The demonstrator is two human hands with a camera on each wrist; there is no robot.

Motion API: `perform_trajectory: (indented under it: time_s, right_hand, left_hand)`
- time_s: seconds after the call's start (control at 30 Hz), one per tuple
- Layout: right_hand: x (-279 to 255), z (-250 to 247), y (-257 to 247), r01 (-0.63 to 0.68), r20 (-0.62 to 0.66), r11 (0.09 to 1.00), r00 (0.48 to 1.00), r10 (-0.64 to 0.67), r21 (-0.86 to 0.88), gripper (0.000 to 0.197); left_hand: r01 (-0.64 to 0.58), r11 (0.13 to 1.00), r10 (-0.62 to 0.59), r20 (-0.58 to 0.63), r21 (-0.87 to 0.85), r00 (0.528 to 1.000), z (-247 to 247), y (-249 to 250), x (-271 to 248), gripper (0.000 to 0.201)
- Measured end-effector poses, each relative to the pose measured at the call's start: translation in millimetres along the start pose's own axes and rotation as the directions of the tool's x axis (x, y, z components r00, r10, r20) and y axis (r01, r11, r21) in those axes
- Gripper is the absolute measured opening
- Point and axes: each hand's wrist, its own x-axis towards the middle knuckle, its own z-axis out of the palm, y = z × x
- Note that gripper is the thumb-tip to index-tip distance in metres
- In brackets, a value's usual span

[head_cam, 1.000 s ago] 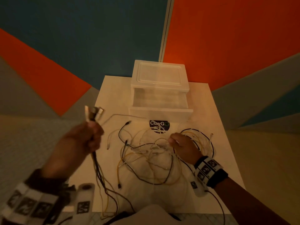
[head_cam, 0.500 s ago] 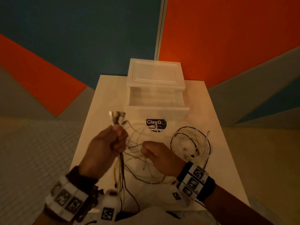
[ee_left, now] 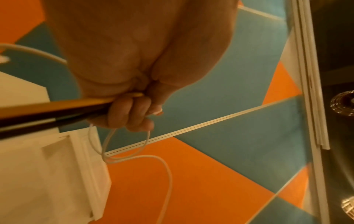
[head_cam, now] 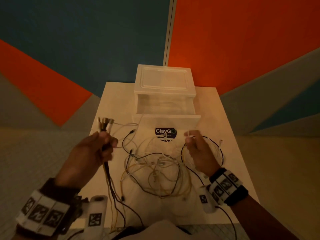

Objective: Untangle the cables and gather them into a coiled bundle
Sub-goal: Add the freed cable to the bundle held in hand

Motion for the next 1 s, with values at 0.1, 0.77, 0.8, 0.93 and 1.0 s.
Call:
perform_trajectory:
  time_s: [0.1, 0.77, 0.8, 0.93, 1.0]
  right_hand:
    - [6.4, -30.1, -38.3, 0.06, -0.228, 0.979, 0.974, -0.014, 0.195, 0.001]
    - [-0.3, 35.3, -107.8, 0.3, 0.317, 0.825, 0.935, -0.156, -0.478, 0.024]
    - [1.5, 44.0, -112.5, 0.281, 0.267, 0.869, 0.947, -0.181, -0.407, 0.021]
    - [5.7, 72.5, -128.9, 0.128, 0.121, 0.989, 0.986, -0.118, -0.075, 0.008]
    - [4.7, 83.2, -132.1, -0.013, 0.078, 0.994, 0.997, 0.005, 0.109, 0.017]
  left_hand:
    - [0.056, 0.99, -0.055, -0.015, 0.131, 0.998, -6.6, -11.6, -0.4, 0.027]
    - [-0.031, 0.997, 0.033, -0.028, 0.074, 0.999, 28.3, -43.1, -1.1, 0.024]
    - [-0.04, 0.996, 0.042, -0.029, 0.082, 0.999, 31.4, -44.2, -1.2, 0.024]
    - [-0.07, 0.994, 0.073, -0.04, 0.078, 0.997, 40.0, -48.5, -1.7, 0.024]
    - [-0.086, 0.994, 0.088, -0.031, 0.065, 0.996, 41.7, -49.3, -2.5, 0.024]
